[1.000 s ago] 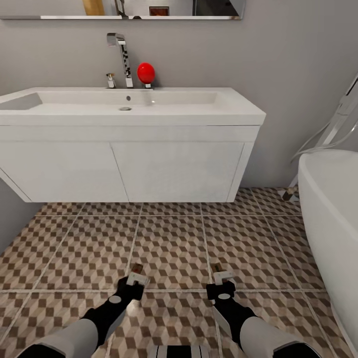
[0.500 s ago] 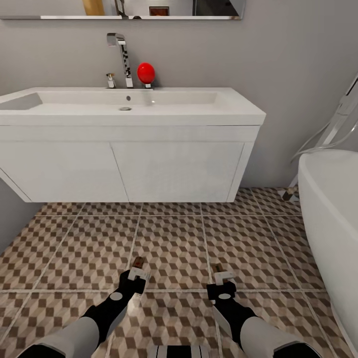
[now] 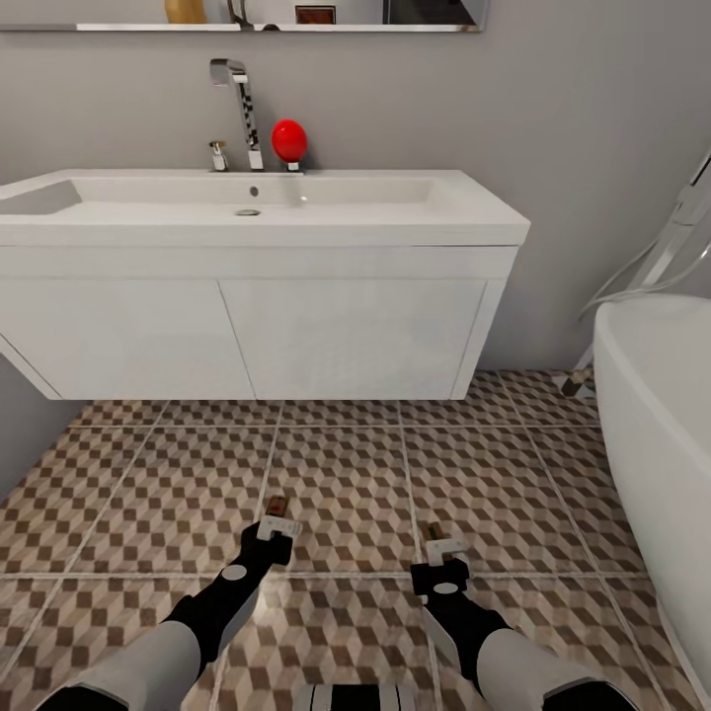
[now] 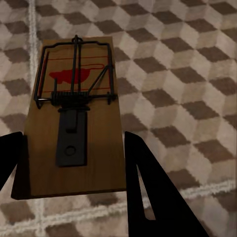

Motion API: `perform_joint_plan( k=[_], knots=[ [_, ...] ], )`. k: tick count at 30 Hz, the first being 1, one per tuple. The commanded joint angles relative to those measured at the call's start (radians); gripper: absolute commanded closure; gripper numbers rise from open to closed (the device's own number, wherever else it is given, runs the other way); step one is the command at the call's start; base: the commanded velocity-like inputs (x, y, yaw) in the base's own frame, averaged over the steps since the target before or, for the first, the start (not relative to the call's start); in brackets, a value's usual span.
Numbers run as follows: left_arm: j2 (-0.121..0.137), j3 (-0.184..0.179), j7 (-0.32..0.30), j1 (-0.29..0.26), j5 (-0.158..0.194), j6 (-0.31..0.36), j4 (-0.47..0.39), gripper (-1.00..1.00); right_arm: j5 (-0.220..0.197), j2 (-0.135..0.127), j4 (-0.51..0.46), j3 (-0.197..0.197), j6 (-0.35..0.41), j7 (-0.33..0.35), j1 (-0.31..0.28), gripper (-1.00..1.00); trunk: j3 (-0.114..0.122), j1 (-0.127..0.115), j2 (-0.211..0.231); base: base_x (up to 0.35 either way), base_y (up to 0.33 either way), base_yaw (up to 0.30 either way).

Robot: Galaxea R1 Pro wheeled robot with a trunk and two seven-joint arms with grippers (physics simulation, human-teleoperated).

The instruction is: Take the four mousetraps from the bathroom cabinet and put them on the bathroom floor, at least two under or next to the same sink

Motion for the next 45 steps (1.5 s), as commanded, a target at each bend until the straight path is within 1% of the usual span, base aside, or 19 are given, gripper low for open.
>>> perform_joint_plan(
  k=[1,5,14,32,39,41,45],
  knots=[
    [0.001,-0.008,0.003,-0.001,0.007,-0.004,0.0,1.0,-0.004,0.0,0.001,0.005,-0.004,-0.004,-0.001,1.0,-0.005,0.0,-0.001,0.0,0.0,0.0],
    [0.0,-0.009,0.003,-0.001,0.013,-0.003,-0.002,1.0,-0.004,0.0,0.001,0.005,-0.004,-0.004,-0.001,1.0,-0.02,0.002,-0.002,0.0,0.0,0.0],
    [0.002,-0.011,0.011,-0.001,0.013,-0.004,-0.001,1.0,-0.003,0.001,0.001,0.008,-0.004,-0.003,-0.001,1.0,-0.055,0.006,-0.004,0.0,0.0,0.0],
    [0.0,-0.013,0.011,-0.001,0.017,-0.003,0.002,1.0,-0.003,0.001,0.001,0.009,-0.005,-0.003,-0.001,1.0,-0.055,0.006,-0.004,0.0,0.0,0.0],
    [-0.001,-0.014,0.028,-0.001,0.012,0.0,0.017,1.0,-0.003,0.001,0.001,0.009,-0.005,-0.003,-0.001,1.0,-0.055,0.006,-0.004,0.0,0.0,0.0],
    [-0.001,-0.014,0.03,-0.001,0.013,0.001,0.036,1.0,-0.002,0.001,0.001,0.008,-0.005,-0.003,-0.001,1.0,-0.055,0.006,-0.004,0.0,0.0,0.0],
    [-0.007,-0.016,0.033,-0.001,0.016,0.013,0.113,1.0,-0.003,0.001,0.001,0.007,-0.006,-0.004,-0.001,1.0,-0.055,0.006,-0.004,0.0,0.0,0.0]
  ],
)
